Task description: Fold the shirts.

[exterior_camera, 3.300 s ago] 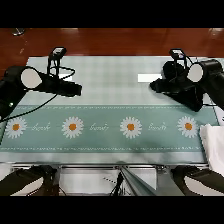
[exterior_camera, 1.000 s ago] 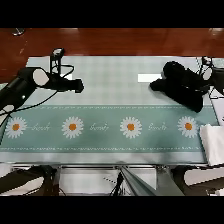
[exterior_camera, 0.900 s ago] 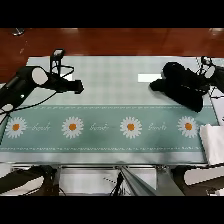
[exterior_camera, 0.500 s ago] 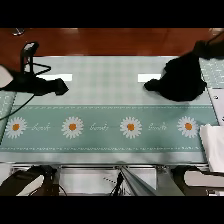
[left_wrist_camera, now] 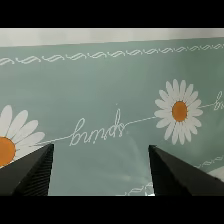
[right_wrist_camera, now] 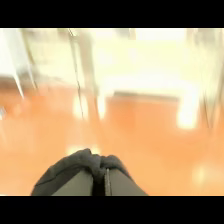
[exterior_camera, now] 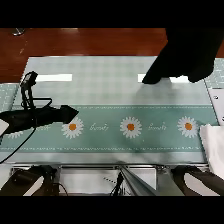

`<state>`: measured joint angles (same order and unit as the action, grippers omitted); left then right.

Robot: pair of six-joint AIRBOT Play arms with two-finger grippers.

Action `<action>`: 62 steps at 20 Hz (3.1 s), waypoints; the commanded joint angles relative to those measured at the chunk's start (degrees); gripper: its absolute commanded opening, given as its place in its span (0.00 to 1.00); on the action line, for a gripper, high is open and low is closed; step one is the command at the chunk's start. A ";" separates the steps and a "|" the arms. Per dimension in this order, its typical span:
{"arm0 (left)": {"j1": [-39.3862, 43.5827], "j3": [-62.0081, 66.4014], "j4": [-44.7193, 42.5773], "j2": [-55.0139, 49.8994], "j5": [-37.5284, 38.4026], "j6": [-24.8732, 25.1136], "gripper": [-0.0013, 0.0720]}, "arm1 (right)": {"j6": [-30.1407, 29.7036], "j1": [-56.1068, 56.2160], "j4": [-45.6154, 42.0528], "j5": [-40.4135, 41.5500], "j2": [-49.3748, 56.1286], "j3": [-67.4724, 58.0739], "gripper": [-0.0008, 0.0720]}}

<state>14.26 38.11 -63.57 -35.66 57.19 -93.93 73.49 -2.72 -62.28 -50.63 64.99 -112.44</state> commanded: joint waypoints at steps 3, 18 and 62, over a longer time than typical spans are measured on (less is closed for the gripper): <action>0.52 -2.27 0.85 -0.02 -6.99 -0.92 0.98 | -2.95 8.44 1.05 -5.66 -3.39 -6.45 0.05; 0.55 -2.40 0.81 -3.82 -13.03 -0.31 0.98 | 6.49 38.66 12.09 0.96 -0.85 55.82 0.05; -2.56 -5.07 53.11 -37.55 0.96 44.65 0.06 | 3.56 9.86 12.98 -6.01 -2.05 85.22 0.83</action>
<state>11.81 32.97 -10.61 -73.19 58.00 -49.30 79.22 4.67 -53.63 -59.77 59.16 -27.18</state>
